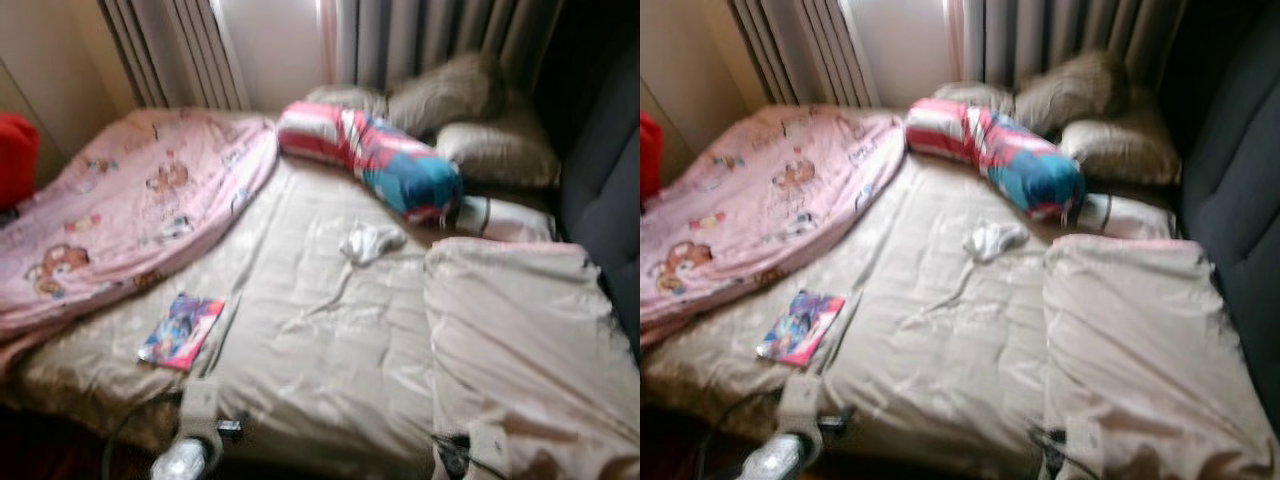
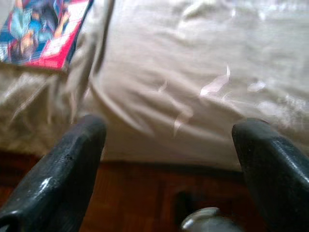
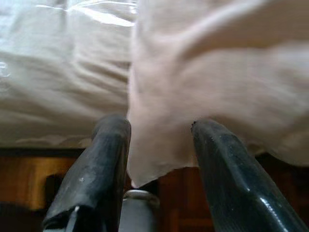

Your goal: Clean up the room

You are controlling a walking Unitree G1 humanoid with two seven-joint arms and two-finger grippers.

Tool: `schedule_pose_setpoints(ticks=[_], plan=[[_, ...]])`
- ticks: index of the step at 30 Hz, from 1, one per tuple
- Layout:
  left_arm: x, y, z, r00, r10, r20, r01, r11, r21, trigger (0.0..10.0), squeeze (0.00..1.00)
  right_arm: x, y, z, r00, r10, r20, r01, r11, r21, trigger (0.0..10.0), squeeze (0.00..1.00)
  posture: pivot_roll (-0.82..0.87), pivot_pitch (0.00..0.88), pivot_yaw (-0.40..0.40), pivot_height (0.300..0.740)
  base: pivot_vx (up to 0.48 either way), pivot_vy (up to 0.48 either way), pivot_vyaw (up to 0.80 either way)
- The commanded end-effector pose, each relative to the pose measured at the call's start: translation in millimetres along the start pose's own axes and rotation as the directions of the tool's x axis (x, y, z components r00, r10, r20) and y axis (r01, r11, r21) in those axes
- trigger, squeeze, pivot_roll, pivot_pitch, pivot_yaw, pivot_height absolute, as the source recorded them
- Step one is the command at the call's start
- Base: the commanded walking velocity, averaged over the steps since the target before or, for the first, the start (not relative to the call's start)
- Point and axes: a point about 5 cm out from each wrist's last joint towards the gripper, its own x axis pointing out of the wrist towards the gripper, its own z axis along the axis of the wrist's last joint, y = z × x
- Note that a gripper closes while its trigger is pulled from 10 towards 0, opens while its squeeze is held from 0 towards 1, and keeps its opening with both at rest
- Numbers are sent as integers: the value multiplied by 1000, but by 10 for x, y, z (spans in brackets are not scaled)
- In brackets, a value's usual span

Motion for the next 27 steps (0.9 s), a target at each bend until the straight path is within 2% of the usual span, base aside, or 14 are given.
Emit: schedule_pose_setpoints(ticks=[1,27], plan=[[-18,100,-21,1000,24,-11,-24,1000,10,10000,0,14,98,26,1000,27,4,-27,1000,11,10000,0,36,43,27,740,0,330,0],[-17,155,-4,999,32,-15,-32,999,17,10000,0,4,97,-25,1000,20,-18,-20,999,48,10000,0,54,79,40,740,0,332,0]])
